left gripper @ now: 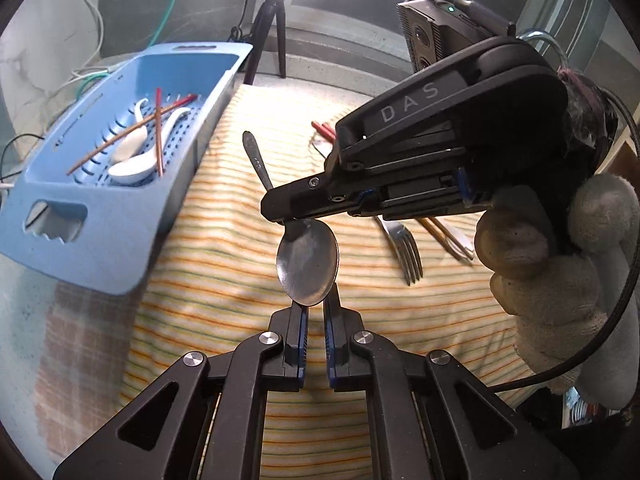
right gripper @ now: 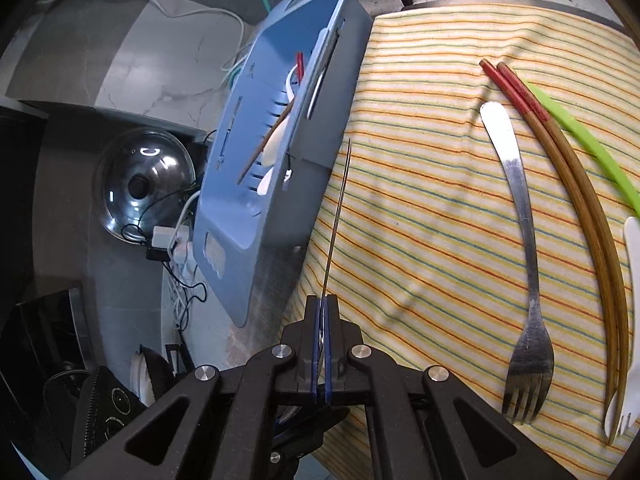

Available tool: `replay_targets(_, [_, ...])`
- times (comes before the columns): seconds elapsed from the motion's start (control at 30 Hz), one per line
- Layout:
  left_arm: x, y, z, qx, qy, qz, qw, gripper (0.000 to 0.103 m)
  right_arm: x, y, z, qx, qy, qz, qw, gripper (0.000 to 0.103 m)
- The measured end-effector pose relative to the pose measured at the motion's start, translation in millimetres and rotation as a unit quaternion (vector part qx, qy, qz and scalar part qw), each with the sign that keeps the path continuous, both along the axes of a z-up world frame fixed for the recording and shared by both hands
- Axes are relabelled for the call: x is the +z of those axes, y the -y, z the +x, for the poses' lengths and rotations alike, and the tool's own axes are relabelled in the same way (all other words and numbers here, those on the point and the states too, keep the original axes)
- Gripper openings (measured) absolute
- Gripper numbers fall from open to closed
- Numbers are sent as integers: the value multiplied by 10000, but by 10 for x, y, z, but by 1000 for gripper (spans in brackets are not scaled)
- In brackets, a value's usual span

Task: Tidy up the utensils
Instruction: 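Lift the metal spoon into the blue basket and open the left gripper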

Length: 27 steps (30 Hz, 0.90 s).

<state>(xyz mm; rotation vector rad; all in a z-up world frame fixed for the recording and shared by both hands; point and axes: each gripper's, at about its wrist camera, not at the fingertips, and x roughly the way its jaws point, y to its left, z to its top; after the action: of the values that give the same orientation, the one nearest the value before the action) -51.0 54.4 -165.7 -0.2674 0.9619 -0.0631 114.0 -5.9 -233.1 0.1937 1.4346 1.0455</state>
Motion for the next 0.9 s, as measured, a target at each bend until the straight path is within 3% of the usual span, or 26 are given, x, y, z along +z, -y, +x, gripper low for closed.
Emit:
replay_targets(0.37, [322, -444, 299, -99, 355, 238, 9990, 6, 398, -517, 70, -102, 395, 356, 9985, 2])
replay_targets(0.73, [300, -1041, 704, -23, 198, 421, 9989, 6, 369, -1025, 332, -446, 638, 125, 9969, 6])
replay_targets(0.8, [295, -1107, 738, -3, 153, 424, 9990, 14, 374, -1066, 355, -456, 732, 38, 9963, 10])
replay_targets(0.83, [296, -1132, 737, 36, 117, 436, 9990, 28, 383, -1077, 359, -451, 765, 29, 9960, 18])
replay_targets(0.87, [286, -1162, 751, 89, 90, 457, 9989, 39, 396, -1080, 358, -468, 814, 16, 9956, 33])
replay_targets(0.9, [288, -1182, 736, 117, 101, 459, 9988, 39, 412, -1068, 352, -507, 890, 13, 9947, 40])
